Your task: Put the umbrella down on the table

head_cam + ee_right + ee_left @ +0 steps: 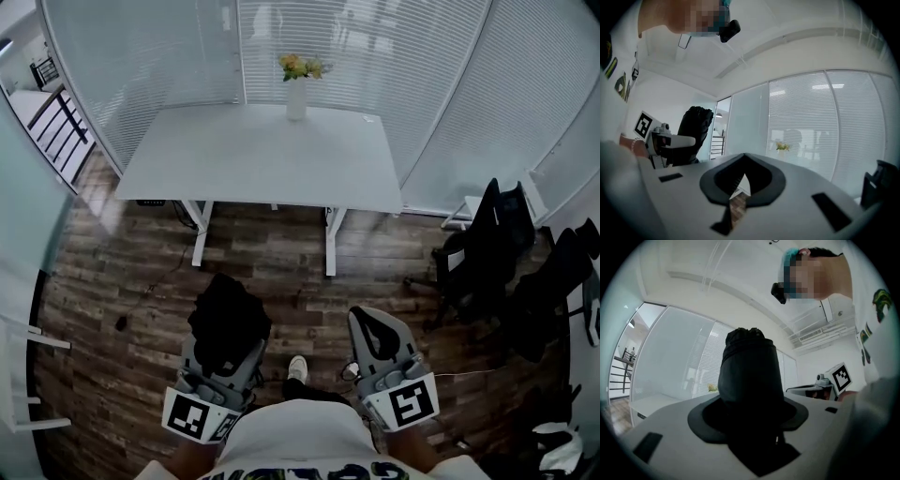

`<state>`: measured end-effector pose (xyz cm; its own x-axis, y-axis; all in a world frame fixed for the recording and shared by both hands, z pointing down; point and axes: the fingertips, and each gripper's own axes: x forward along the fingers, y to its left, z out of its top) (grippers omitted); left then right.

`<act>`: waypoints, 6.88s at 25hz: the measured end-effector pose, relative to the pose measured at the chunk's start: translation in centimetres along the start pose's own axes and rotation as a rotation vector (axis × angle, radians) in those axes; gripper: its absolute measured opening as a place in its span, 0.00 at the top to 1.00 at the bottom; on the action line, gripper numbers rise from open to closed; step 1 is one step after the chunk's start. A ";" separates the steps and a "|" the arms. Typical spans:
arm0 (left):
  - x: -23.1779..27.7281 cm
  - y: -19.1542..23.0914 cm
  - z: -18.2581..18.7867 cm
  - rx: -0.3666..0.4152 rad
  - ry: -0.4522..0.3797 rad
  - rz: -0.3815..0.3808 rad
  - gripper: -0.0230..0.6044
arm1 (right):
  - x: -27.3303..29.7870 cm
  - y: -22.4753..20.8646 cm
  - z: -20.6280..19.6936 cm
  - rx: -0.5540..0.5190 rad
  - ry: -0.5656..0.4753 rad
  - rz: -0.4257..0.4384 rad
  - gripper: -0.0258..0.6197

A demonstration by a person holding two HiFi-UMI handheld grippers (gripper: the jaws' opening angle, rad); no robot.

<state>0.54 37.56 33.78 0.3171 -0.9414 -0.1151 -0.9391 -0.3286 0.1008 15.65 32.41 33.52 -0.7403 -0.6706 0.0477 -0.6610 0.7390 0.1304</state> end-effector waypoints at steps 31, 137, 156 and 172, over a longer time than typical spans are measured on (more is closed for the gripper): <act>20.4 11.9 -2.4 -0.019 -0.005 -0.022 0.54 | 18.9 -13.6 -2.6 -0.001 0.012 -0.009 0.95; 61.8 31.3 -27.9 0.600 0.871 -0.611 0.54 | 46.9 -36.1 -1.8 -0.012 0.004 -0.085 0.95; 62.0 32.1 -37.6 0.747 1.119 -0.717 0.54 | 46.5 -35.5 -2.9 0.020 0.034 -0.071 0.95; 60.2 32.1 -41.3 0.794 1.204 -0.743 0.50 | 46.4 -36.0 -3.0 0.012 0.042 -0.086 0.95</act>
<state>-5.03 -32.82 70.93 0.2645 -0.2382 0.9345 -0.2469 -0.9535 -0.1731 5.49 -25.52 34.02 -0.6750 -0.7337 0.0781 -0.7236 0.6789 0.1243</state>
